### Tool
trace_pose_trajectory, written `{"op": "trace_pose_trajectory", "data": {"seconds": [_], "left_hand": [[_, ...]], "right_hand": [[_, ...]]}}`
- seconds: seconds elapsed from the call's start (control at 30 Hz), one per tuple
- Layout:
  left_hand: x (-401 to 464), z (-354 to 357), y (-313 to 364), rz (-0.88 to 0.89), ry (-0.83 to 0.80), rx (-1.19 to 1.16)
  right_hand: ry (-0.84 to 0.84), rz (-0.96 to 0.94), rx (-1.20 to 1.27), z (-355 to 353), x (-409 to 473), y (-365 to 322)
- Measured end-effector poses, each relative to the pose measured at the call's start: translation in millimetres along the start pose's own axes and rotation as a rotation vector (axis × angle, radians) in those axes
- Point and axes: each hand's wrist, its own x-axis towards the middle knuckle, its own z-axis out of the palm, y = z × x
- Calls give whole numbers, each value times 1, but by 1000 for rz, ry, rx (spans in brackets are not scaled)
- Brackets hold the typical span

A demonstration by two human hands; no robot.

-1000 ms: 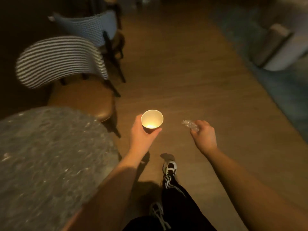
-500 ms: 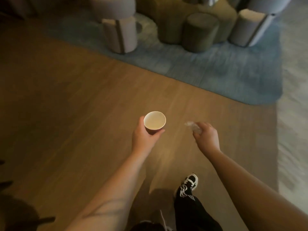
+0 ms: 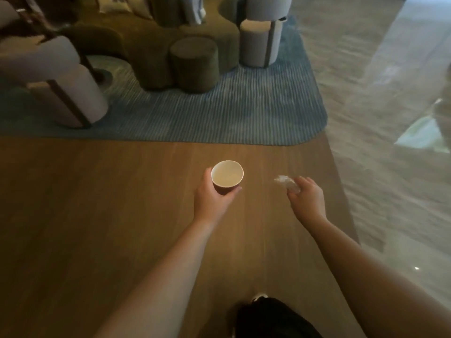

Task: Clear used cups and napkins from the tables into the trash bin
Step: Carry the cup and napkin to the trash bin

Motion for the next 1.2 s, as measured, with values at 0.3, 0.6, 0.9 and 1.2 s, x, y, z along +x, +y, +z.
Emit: {"op": "trace_pose_trajectory", "data": {"seconds": [0.3,0.6,0.9,1.2], "left_hand": [[126,133,55,49,-108,-29],[294,265,75,88,-174,-33],[541,405,129,124,-258,-8],[720,536,169,133,-292,7]], "right_hand": [[61,99,-54,-53,141,68],[122,166,-103,-48,326,128],[156,217,-60,-56,598,157],[177,257,-24,-68,813,212]]}}
